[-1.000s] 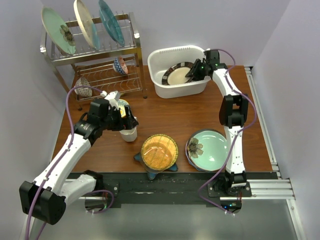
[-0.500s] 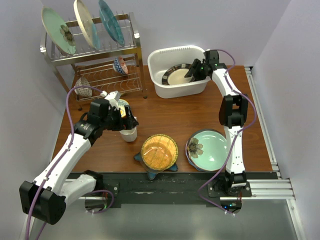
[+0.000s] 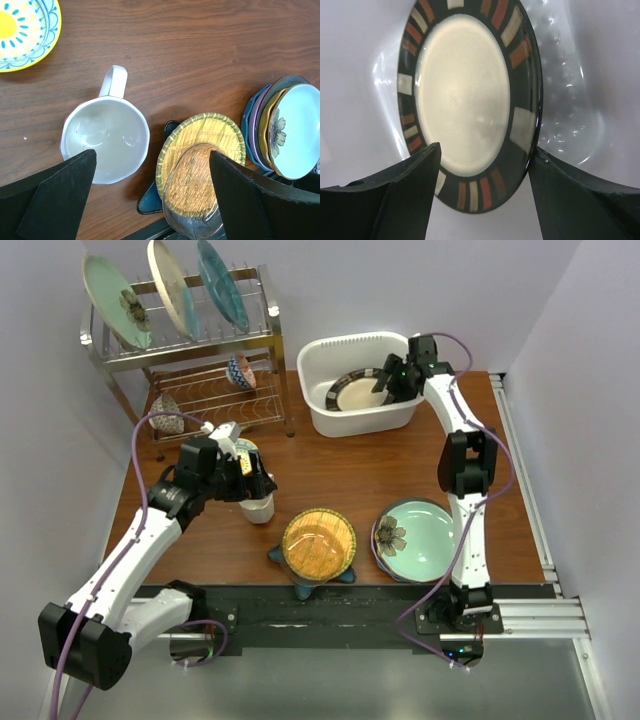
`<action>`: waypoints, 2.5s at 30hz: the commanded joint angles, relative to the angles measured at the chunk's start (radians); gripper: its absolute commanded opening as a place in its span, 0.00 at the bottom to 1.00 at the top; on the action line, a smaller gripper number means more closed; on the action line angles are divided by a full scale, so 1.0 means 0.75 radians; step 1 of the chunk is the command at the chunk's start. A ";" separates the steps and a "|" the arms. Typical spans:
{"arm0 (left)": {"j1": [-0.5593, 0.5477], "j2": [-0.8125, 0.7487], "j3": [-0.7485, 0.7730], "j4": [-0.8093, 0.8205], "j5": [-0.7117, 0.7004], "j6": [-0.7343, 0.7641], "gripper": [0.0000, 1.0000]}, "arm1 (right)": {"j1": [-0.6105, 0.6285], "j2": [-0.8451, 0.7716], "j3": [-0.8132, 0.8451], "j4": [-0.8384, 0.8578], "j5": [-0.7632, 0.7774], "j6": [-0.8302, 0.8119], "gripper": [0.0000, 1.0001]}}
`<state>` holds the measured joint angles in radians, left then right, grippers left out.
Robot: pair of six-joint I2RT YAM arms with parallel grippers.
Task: Place the plates into the plastic bin on the countertop
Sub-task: Place the plate in the plastic bin, then pick up the plate from the corner of the board.
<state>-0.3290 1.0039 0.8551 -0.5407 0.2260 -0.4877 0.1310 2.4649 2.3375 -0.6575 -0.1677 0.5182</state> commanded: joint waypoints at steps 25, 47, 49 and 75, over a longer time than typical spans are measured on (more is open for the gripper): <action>-0.005 -0.019 0.617 0.658 0.544 -0.641 1.00 | 0.083 -0.721 -0.371 0.224 -0.089 -0.043 0.75; -0.005 0.097 0.304 0.431 0.359 -0.370 1.00 | 0.414 -1.959 -1.243 0.893 -0.130 0.454 0.79; -0.007 0.112 0.292 0.445 0.365 -0.383 1.00 | 0.416 -2.008 -1.253 0.885 -0.124 0.418 0.79; -0.021 0.114 0.251 0.471 0.388 -0.393 1.00 | 0.416 -2.111 -1.313 0.903 -0.069 0.430 0.89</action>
<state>-0.3374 1.1118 1.0496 -0.2241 0.4950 -0.7921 0.4385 0.8894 1.3346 -0.0273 -0.2256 0.8303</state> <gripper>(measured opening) 0.997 0.884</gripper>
